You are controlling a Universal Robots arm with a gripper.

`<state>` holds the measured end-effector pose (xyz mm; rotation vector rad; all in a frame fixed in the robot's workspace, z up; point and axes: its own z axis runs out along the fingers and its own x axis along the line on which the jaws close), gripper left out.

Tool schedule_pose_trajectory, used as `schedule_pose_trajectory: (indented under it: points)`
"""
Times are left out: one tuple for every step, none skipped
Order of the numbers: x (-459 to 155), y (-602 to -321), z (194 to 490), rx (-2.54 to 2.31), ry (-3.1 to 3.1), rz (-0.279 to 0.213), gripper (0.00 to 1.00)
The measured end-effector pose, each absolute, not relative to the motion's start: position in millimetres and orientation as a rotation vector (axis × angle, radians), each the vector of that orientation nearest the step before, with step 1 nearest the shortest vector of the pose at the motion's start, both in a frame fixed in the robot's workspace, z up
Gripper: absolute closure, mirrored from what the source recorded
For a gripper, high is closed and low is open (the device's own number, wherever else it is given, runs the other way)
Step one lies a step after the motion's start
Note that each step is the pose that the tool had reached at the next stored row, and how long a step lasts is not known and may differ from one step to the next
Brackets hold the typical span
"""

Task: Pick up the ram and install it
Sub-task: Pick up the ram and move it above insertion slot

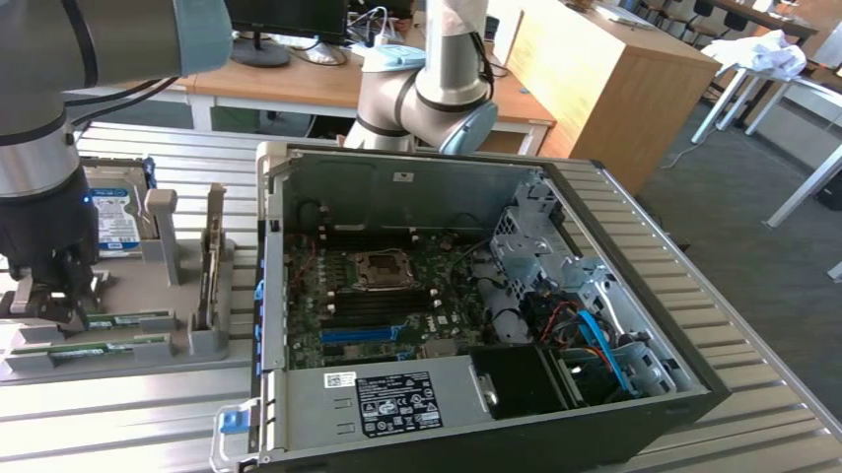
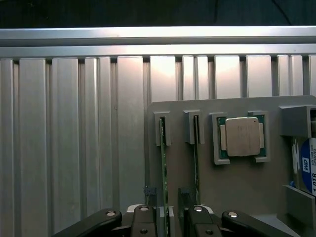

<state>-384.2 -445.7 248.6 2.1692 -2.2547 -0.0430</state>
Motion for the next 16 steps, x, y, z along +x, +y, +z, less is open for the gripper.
schedule_pose_trajectory:
  points:
    - [-384, -446, 249, 2.169, -2.255, -0.043, 0.69]
    - [-384, -446, 249, 2.169, -2.255, -0.043, 0.69]
    - [-384, -446, 248, 2.169, -2.255, -0.043, 0.69]
    - [-384, -446, 248, 2.169, -2.255, -0.043, 0.69]
    - [-384, -446, 247, 2.169, -2.255, -0.043, 0.69]
    - [-384, -446, 246, 2.169, -2.255, -0.043, 0.69]
    - [-384, -446, 245, 2.169, -2.255, -0.043, 0.69]
    - [-384, -446, 244, 2.169, -2.255, -0.043, 0.69]
    - [-384, -446, 243, 2.169, -2.255, -0.043, 0.69]
    - [-384, -446, 242, 2.169, -2.255, -0.043, 0.69]
    - [-384, -446, 241, 2.169, -2.255, -0.043, 0.69]
    - [-384, -446, 240, 2.169, -2.255, -0.043, 0.69]
    - [-384, -446, 239, 2.169, -2.255, -0.043, 0.69]
    - [-384, -446, 238, 2.169, -2.255, -0.043, 0.69]
    - [-384, -446, 236, 2.169, -2.255, -0.043, 0.69]
    - [-384, -446, 235, 2.169, -2.255, -0.043, 0.69]
